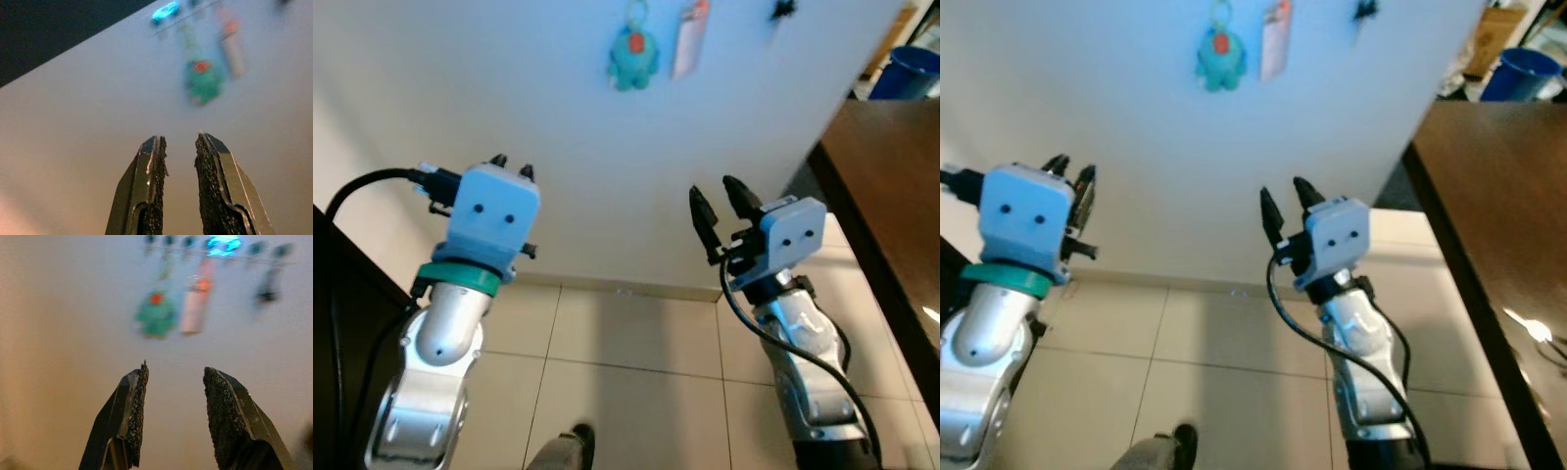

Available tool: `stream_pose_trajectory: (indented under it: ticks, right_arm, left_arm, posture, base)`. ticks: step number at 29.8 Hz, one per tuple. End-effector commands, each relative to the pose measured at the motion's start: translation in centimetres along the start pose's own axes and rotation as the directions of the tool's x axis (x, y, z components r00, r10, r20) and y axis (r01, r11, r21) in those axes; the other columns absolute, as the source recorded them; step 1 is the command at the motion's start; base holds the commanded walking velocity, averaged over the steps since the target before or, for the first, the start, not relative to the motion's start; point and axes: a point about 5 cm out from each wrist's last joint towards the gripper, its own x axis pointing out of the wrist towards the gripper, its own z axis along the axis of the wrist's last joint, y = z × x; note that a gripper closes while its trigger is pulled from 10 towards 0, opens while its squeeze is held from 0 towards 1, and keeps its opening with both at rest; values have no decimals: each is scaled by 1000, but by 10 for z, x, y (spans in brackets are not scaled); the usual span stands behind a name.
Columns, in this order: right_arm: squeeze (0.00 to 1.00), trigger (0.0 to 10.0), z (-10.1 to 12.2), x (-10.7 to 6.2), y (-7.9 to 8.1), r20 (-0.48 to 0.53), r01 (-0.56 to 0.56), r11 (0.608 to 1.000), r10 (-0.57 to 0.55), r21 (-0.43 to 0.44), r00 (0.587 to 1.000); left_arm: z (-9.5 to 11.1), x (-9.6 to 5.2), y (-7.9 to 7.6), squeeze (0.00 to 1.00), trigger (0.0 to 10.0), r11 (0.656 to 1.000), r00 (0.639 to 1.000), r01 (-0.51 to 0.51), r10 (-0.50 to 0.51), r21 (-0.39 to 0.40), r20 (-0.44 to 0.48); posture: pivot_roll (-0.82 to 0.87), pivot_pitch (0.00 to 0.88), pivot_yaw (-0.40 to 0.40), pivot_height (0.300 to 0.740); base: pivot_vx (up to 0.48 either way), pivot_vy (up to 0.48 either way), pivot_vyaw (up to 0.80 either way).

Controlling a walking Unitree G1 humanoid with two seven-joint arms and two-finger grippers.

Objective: Hang keys on a hook

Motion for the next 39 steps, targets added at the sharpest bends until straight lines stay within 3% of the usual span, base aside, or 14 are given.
stream_pose_trajectory:
  ticks: [1,4,5,8,13,15,17,21,25,32,39]
  right_arm:
    - [0,10000,1,0,1,5,8,1000,-8,-3,1000]
    - [0,10000,10,-2,-4,24,54,998,-53,-35,998]
    - [0,10000,10,-2,-4,24,54,998,-53,-35,998]
    - [0,10000,11,-5,-7,15,68,996,-67,-61,998]
    - [0,10000,9,-5,-6,5,69,996,-69,-57,998]
    - [0,10000,5,3,3,-9,45,999,-45,-27,999]
    - [0,10000,5,3,3,-9,45,999,-45,-27,999]
    - [0,10000,4,18,17,-12,-19,1000,19,0,1000]
    - [0,10000,7,28,12,-8,-56,998,56,-7,998]
    - [0,10000,8,32,0,-11,-29,999,29,-45,1000]
    - [0,10000,10,32,0,-7,-24,999,23,-49,1000]
  left_arm:
    - [-13,8,-6,0,10000,999,998,45,-44,9,-42]
    - [-11,49,-18,0,10000,985,988,153,-155,-84,-21]
    - [-11,49,-18,0,10000,985,988,153,-155,-84,-21]
    - [0,72,-12,0,10000,976,987,159,-161,-149,4]
    - [2,76,-4,0,10000,973,991,131,-136,-188,-13]
    - [-7,77,5,0,10000,984,992,98,-108,-146,-59]
    - [-7,77,5,0,10000,984,992,98,-108,-146,-59]
    - [-26,68,12,0,10000,984,979,118,-137,-133,-148]
    - [-35,57,24,0,10000,990,980,70,-91,-124,-177]
    - [-26,61,30,0,10000,994,990,52,-64,-101,-124]
    - [-22,68,36,0,10000,995,994,35,-43,-89,-100]
  posture:
    - [40,43,126,740]
    - [-50,45,169,740]
    - [-50,45,169,740]
    - [-77,38,189,740]
    - [-64,41,184,740]
    - [-38,58,167,740]
    - [-38,58,167,740]
    - [16,81,109,740]
    - [54,116,86,740]
    - [41,136,95,740]
    - [17,135,101,740]
  base:
    - [0,0,0]
    - [0,0,0]
    - [0,0,0]
    - [0,0,-190]
    - [0,0,-619]
    - [0,0,-800]
    - [0,0,-800]
    - [0,0,-800]
    - [0,0,-800]
    - [0,0,-800]
    - [0,0,-800]
